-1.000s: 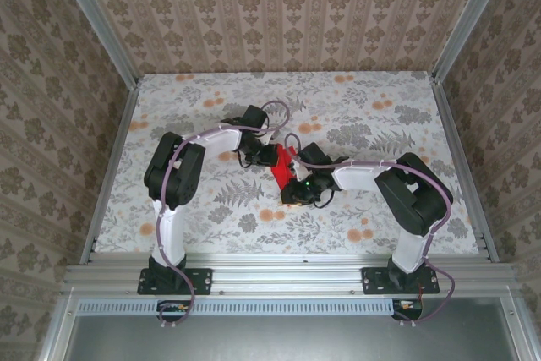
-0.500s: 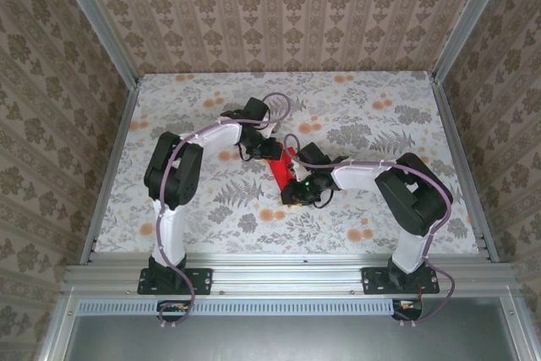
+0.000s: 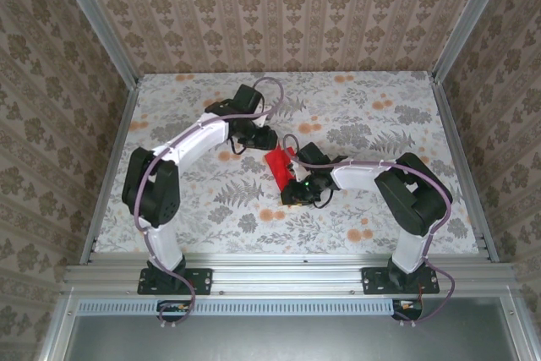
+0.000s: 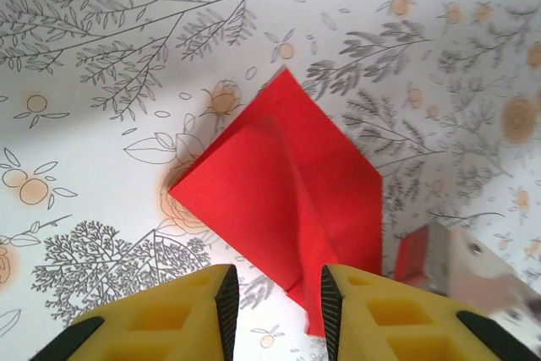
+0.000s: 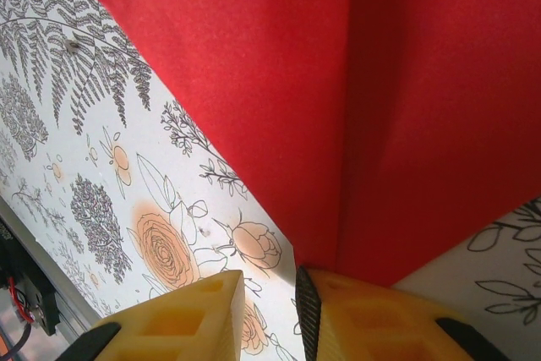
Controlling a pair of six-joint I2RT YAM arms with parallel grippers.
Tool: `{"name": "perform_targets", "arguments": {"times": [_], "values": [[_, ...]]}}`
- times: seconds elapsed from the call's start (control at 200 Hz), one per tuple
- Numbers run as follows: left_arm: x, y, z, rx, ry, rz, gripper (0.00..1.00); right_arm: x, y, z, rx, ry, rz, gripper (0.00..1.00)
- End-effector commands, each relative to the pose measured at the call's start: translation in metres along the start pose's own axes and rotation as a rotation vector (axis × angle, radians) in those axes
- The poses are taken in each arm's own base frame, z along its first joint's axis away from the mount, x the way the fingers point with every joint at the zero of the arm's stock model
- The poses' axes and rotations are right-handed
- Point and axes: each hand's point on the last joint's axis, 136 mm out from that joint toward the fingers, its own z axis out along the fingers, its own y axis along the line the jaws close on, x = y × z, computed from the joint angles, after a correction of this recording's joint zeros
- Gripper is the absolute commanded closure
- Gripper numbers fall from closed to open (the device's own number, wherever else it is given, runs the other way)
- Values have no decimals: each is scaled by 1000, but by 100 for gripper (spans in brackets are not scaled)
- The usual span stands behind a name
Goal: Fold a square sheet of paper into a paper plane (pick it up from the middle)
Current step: Fourth fold the wing at the center of the table.
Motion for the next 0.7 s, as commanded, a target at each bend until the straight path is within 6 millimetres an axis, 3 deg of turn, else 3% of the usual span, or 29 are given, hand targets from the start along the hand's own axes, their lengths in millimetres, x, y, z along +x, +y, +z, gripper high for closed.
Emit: {"name": "perform_targets", "arguments": {"times": [0.0,0.12,0.275,0.535,0.7], "values": [[19,-17,1,51,45,-22,67,44,-44,14,166,146,79,71],[27,-36,6,148,56,-43,70,45,-43,14,165,147,78,71],[36,-43,23,214,84,-74,77,44,-41,14,163,144,73,71],[59,-24,56,198,139,-92,85,44,-39,12,151,132,77,71],[61,-14,68,202,130,-111,88,42,-33,11,130,123,76,71]]}}
